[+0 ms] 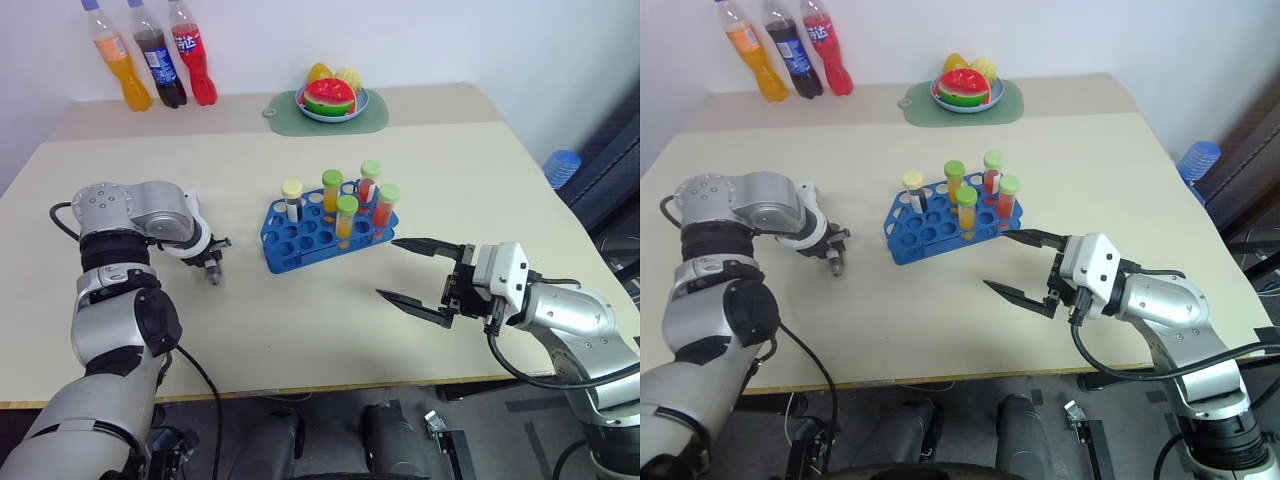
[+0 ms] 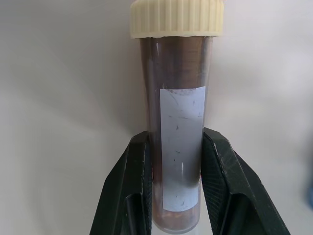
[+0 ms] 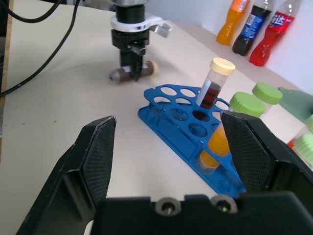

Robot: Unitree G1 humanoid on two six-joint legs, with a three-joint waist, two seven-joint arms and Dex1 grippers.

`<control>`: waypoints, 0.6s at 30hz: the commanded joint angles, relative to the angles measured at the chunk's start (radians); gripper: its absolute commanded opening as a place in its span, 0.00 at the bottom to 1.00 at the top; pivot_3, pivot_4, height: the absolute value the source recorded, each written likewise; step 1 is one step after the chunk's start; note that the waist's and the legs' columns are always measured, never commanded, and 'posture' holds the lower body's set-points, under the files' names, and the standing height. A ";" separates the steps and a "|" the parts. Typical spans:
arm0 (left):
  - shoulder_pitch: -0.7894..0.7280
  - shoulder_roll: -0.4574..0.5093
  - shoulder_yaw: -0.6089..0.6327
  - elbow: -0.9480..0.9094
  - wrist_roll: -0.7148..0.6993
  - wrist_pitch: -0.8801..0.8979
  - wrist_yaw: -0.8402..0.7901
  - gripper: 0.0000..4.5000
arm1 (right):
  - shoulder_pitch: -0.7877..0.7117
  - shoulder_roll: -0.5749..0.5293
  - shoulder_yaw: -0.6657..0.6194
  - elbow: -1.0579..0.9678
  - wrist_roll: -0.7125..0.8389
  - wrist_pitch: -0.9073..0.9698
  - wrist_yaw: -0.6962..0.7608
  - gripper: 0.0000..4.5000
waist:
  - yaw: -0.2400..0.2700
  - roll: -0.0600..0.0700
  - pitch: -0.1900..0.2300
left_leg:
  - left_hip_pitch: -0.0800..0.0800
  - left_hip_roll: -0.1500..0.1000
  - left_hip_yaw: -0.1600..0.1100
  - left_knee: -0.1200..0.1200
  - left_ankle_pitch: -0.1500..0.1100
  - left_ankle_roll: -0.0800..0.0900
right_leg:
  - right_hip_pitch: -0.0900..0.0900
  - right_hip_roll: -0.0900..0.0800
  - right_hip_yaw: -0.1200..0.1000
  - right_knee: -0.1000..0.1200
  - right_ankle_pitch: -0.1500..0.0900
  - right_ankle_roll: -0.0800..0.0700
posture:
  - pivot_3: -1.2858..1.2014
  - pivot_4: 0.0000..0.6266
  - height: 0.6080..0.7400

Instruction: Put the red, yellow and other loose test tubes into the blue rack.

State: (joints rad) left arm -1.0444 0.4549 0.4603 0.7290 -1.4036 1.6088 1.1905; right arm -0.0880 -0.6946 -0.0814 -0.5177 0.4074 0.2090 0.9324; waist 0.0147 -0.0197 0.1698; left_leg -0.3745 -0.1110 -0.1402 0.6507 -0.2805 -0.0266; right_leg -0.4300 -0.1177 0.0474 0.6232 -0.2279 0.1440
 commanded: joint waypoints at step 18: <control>0.599 0.185 -0.507 -1.224 0.635 -1.001 -1.386 0.17 | 0.125 0.082 -0.106 -0.036 0.288 0.119 -0.073 0.84 | 0.002 0.002 -0.001 | 0.001 0.002 0.007 -0.001 -0.001 -0.001 | -0.001 0.001 0.001 0.000 0.000 -0.002 | 0.52 0.24 1.00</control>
State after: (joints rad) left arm -0.4587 0.6497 0.0026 -0.4840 -0.9706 0.8007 -0.1389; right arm 0.0198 -0.6172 -0.1494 -0.5258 0.6359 0.3128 0.8690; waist 0.0163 -0.0182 0.1688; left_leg -0.3732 -0.1081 -0.1333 0.6490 -0.2819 -0.0267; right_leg -0.4293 -0.1171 0.0483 0.6202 -0.2275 0.1412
